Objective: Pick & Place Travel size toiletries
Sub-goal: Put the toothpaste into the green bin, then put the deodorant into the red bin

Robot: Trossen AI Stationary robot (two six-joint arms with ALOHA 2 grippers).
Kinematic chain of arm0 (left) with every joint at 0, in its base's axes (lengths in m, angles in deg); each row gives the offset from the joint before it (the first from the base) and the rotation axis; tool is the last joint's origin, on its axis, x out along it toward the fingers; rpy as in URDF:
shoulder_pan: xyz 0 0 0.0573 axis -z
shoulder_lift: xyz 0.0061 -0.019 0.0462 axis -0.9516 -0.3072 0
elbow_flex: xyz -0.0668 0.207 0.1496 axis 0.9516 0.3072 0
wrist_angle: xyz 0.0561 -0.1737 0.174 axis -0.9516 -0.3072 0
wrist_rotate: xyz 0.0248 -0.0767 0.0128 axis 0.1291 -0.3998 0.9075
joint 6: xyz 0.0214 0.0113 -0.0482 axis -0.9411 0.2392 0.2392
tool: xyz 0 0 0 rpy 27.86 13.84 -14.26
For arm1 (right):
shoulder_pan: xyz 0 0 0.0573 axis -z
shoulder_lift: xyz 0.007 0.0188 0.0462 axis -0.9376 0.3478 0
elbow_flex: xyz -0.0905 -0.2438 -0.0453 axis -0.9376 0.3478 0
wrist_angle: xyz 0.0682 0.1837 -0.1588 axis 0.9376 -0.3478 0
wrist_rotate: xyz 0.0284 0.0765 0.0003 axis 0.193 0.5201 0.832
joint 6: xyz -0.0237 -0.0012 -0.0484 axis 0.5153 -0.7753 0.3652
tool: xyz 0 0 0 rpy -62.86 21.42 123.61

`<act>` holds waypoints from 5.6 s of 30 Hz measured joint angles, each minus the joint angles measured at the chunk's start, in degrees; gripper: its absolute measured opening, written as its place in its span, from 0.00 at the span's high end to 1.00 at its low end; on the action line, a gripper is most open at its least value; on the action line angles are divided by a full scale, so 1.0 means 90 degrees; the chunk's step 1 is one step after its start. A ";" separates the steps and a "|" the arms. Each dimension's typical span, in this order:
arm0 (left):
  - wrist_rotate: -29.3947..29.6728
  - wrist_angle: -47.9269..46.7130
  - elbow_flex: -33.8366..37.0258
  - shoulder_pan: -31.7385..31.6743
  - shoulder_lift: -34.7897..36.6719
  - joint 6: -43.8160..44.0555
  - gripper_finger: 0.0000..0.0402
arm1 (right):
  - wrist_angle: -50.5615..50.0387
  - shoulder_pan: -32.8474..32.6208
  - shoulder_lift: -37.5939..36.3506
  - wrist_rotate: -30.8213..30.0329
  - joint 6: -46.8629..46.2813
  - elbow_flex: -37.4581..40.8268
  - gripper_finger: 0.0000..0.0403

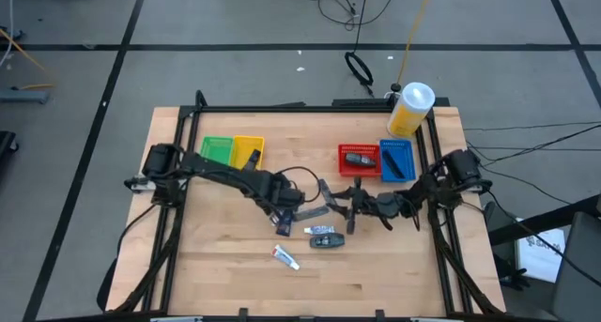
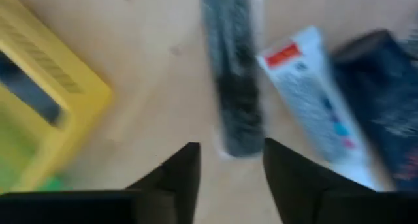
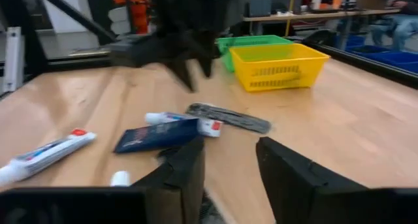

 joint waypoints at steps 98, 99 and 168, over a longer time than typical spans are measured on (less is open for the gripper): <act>0.0402 0.0816 0.3667 -0.4407 0.2679 -0.0441 0.88 | -0.0114 0.0204 0.0000 0.0034 -0.0352 -0.0002 0.61; 0.0400 0.0842 0.3667 -0.4407 0.2679 -0.0448 0.88 | -0.0114 0.0204 -0.0002 0.0034 -0.0349 -0.0002 0.61; 0.2632 1.3647 0.3631 0.1297 -0.1046 -0.2247 0.65 | -0.7458 -0.0781 -0.2062 0.2337 -0.0777 -0.1972 0.30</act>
